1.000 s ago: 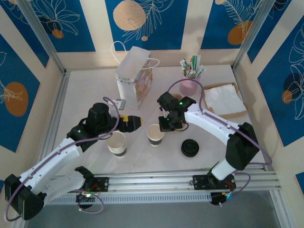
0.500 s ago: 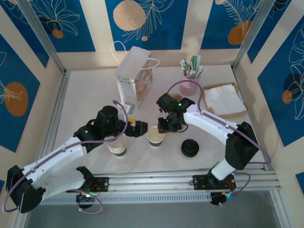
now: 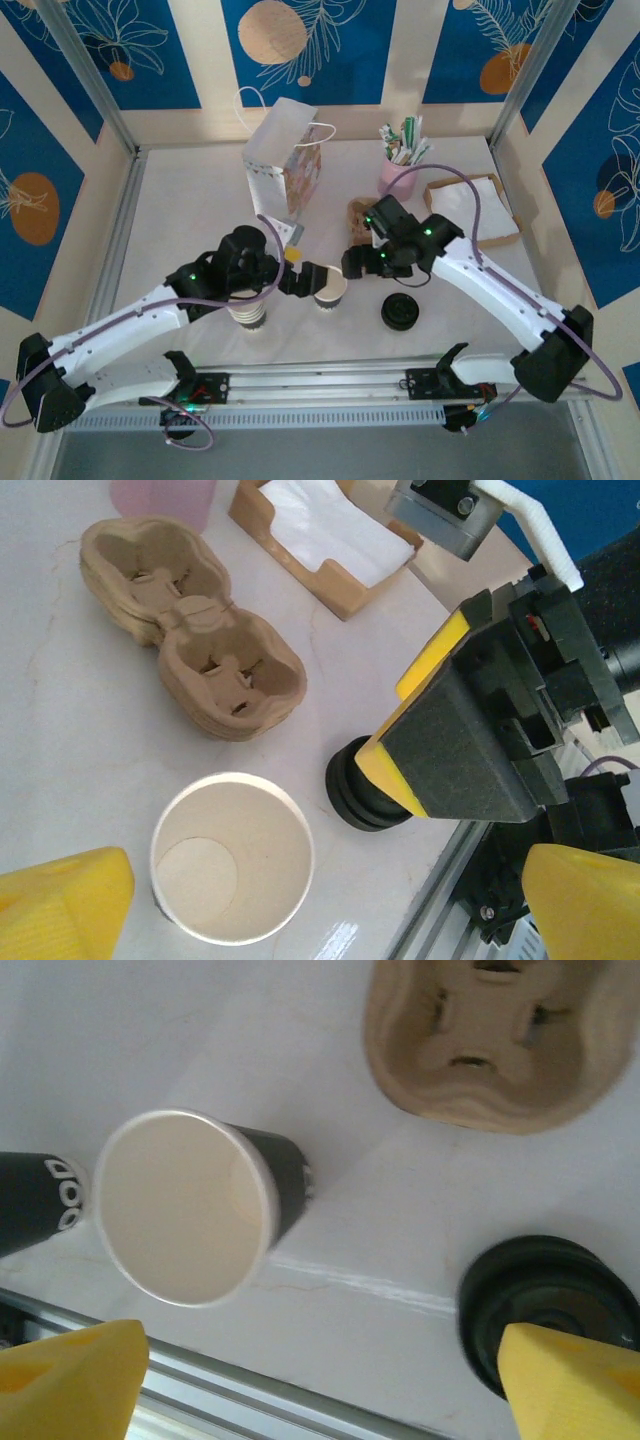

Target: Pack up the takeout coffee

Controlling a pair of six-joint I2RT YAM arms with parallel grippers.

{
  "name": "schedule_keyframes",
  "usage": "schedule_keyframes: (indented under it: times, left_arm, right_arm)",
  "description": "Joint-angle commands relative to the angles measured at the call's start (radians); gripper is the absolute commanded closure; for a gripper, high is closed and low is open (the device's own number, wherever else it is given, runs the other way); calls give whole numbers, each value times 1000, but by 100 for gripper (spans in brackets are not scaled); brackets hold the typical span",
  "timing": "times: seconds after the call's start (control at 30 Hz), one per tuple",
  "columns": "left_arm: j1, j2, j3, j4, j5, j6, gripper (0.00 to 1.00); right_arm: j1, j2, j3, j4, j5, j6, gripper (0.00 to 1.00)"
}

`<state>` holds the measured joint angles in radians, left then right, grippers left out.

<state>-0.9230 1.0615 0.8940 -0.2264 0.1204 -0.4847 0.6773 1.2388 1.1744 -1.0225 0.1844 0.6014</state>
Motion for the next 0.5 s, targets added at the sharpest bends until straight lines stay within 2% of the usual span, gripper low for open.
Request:
schedule_keyframes:
  times: [0.0,0.17,0.33,0.47]
  left_arm:
    - [-55,32,56,-35,-63,47,0]
    - [-159,80,107,-74,-146,78,0]
    - [-245,129,139,-116,-206,82,0]
    - [-291,152,133,-121,-235,66,0]
  right_arm:
    - [-36,-54,-69,-67,33,14,0]
    - [-93,-107,-177,-97,97,82,1]
    - [-95,-85,-170,-130,187,177,1]
    - [-107,-59,-245,-117,183,243,1]
